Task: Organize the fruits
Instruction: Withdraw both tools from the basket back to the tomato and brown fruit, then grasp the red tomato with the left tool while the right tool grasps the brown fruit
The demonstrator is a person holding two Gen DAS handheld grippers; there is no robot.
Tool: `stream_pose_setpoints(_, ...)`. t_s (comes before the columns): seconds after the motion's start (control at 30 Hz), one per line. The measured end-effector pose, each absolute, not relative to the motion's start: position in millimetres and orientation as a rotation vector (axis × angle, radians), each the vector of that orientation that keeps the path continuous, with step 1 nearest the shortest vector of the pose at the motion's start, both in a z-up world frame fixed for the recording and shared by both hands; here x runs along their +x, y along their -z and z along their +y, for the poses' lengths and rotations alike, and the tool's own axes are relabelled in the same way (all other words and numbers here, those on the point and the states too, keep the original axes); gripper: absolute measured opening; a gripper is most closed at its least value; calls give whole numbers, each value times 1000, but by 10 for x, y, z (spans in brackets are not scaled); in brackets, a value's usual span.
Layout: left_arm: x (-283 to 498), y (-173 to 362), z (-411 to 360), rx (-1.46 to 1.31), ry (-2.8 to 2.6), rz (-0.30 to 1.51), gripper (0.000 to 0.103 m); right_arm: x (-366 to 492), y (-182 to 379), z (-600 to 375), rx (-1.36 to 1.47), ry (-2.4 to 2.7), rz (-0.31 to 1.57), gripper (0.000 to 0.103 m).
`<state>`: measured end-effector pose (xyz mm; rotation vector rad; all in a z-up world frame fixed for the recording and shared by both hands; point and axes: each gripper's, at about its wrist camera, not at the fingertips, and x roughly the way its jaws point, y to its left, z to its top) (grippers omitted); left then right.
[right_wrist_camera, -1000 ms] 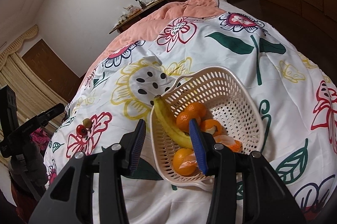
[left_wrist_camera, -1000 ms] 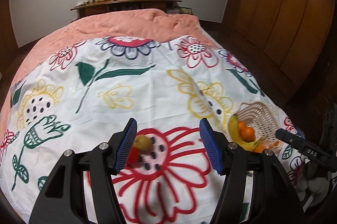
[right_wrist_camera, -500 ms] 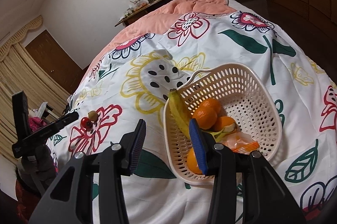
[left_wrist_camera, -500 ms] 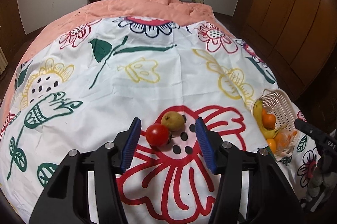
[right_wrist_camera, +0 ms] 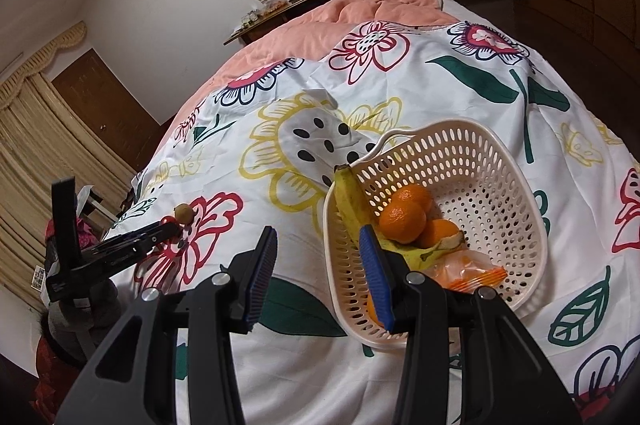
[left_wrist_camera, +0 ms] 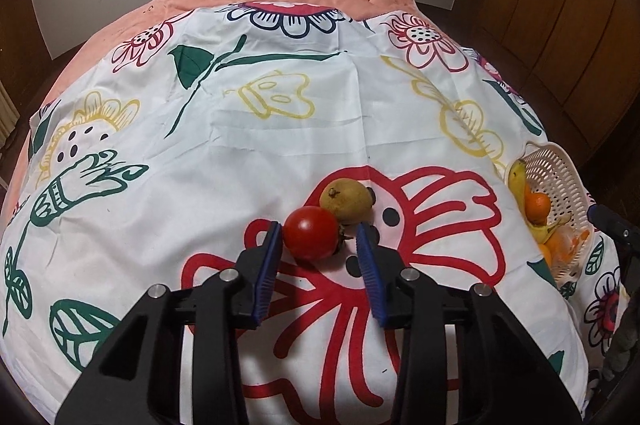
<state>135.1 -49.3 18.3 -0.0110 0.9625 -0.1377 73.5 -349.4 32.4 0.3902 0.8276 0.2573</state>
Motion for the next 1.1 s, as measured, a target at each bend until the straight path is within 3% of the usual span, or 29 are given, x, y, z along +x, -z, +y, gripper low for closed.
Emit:
stream_pose_setpoints(0.47, 1162, -359, -354, -44, 120, 886, 37, 791, -496, -3147, 313, -314, 828, 43)
stream_pose_setpoints(1.1, 810, -661, 73, -141, 115, 780, 37, 1335, -451, -1564, -4, -553, 977, 51)
